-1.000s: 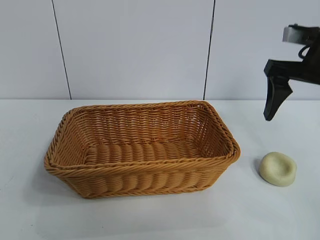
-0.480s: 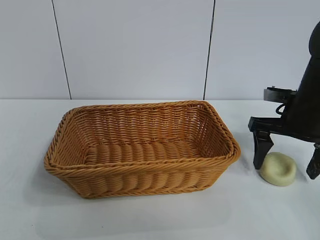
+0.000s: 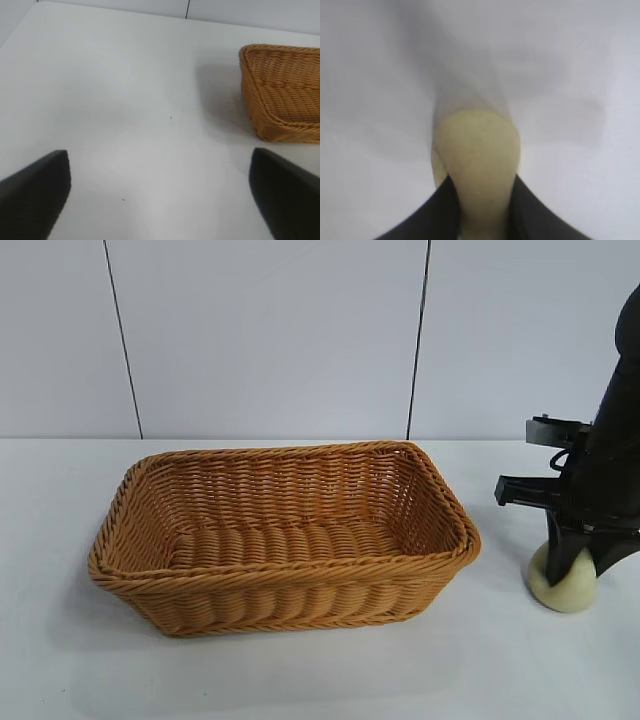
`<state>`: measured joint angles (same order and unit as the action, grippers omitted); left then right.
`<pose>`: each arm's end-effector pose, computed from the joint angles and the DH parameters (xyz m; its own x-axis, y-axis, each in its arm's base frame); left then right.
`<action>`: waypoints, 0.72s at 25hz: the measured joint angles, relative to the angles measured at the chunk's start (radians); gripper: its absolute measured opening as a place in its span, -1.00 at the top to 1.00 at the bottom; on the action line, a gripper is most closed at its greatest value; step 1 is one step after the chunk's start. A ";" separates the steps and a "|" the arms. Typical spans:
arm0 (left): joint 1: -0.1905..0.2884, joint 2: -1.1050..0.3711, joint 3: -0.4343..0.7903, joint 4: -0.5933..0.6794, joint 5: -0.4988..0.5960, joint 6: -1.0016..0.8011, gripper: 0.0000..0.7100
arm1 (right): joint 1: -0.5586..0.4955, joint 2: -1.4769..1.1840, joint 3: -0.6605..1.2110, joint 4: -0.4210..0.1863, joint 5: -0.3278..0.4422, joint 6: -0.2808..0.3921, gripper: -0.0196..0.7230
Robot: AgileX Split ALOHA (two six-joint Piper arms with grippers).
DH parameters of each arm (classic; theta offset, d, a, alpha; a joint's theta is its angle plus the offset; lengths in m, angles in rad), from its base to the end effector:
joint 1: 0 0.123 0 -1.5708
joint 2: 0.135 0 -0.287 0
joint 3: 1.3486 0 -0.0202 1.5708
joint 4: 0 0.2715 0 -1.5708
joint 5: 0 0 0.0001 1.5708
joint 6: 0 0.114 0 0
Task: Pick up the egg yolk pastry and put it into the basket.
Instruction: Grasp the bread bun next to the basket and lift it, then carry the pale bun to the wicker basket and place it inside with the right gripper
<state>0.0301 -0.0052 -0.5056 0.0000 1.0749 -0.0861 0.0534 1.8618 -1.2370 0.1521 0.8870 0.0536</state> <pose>0.0296 0.0009 0.2773 -0.4545 -0.0997 -0.8851 -0.0694 0.9947 -0.0764 0.3779 0.0336 0.1507 -0.9866 0.0960 -0.1322 0.0777 0.9875 0.1374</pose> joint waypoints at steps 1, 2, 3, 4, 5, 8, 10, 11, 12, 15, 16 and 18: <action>0.000 0.000 0.000 0.000 0.000 0.000 -0.96 | 0.000 -0.022 -0.032 0.000 0.022 0.000 0.63; 0.000 0.000 0.000 0.000 0.000 0.000 -0.96 | 0.000 -0.038 -0.068 0.000 0.042 0.000 0.63; 0.000 0.000 0.000 0.000 0.000 0.000 -0.96 | 0.000 -0.047 -0.099 0.000 0.070 0.000 0.63; 0.000 0.000 0.000 0.000 0.000 0.000 -0.96 | 0.000 -0.053 -0.136 0.000 0.101 0.000 0.63; 0.000 0.000 0.000 0.000 0.000 0.000 -0.96 | 0.000 -0.055 -0.171 0.000 0.131 0.000 0.63; 0.000 0.000 0.000 0.000 0.000 0.000 -0.96 | 0.002 -0.057 -0.245 0.000 0.180 0.000 0.63; 0.000 0.000 0.000 0.000 0.000 0.000 -0.96 | 0.011 -0.057 -0.280 -0.001 0.198 0.000 0.63; 0.000 0.000 0.000 0.000 0.000 0.000 -0.96 | 0.020 -0.057 -0.293 -0.003 0.202 0.000 0.63; 0.000 0.000 0.000 0.000 0.000 0.000 -0.96 | 0.035 -0.057 -0.303 -0.003 0.208 0.000 0.64; 0.000 0.000 0.000 0.000 0.000 0.000 -0.96 | 0.100 -0.057 -0.311 -0.003 0.212 0.009 0.64; 0.000 0.000 0.000 0.000 0.000 0.000 -0.96 | 0.128 -0.057 -0.311 -0.003 0.211 0.019 0.64; 0.000 0.000 0.000 0.000 0.000 0.000 -0.96 | 0.183 -0.057 -0.311 -0.003 0.194 0.037 0.64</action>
<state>0.0301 -0.0052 -0.5056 0.0000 1.0749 -0.0861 0.2368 1.8047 -1.5480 0.1486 1.0815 0.0905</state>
